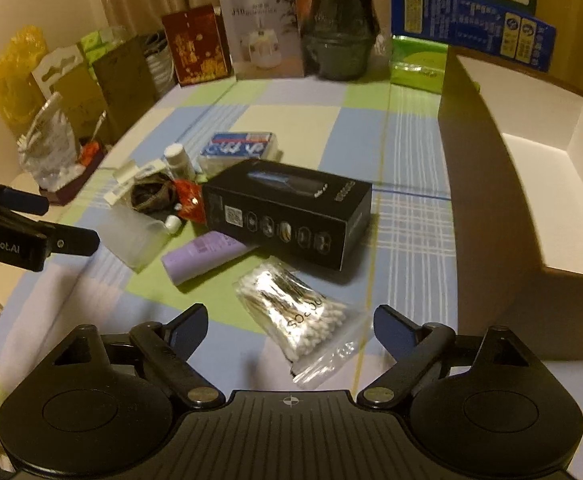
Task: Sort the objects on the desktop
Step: 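Reach the right gripper to the cotton swab bag and grasp it, then grasp the clear plastic cup with the left gripper while the right carries swabs to the box, then release the swab bag and the clear cup into the white box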
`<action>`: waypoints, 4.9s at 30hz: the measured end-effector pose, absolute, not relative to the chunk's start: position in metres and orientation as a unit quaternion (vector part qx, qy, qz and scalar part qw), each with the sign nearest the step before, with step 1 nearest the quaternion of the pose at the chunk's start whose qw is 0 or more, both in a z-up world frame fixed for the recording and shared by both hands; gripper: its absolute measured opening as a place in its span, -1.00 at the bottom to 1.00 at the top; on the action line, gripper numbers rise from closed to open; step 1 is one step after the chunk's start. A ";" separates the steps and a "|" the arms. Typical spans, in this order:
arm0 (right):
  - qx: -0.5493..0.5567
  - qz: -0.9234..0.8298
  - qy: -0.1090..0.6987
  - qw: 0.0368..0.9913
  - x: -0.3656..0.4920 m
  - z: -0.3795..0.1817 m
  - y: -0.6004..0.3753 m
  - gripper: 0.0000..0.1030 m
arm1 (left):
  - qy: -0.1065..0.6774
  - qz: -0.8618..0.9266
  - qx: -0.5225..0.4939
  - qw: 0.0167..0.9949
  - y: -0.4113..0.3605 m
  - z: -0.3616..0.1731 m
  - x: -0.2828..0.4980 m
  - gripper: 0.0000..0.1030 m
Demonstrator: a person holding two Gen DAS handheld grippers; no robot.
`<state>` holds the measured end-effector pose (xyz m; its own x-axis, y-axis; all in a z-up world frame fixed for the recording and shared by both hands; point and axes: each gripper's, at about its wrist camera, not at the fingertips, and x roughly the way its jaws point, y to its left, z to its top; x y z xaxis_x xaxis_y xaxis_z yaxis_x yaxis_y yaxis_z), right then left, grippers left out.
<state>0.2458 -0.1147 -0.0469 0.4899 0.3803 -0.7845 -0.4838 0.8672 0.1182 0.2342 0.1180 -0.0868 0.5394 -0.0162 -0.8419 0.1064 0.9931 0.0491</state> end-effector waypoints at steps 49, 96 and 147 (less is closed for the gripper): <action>-0.090 0.239 0.508 0.823 0.253 -0.077 -0.098 -0.53 | 0.525 -0.080 0.042 0.846 0.131 -0.142 0.286 0.76; 0.022 0.243 0.370 0.896 0.264 0.086 -0.361 -0.55 | 0.351 -0.263 0.057 0.897 -0.166 0.011 0.240 0.34; -0.189 0.339 0.459 0.799 0.409 -0.004 -0.363 -0.53 | 0.477 -0.241 0.174 0.827 -0.253 -0.083 0.377 0.50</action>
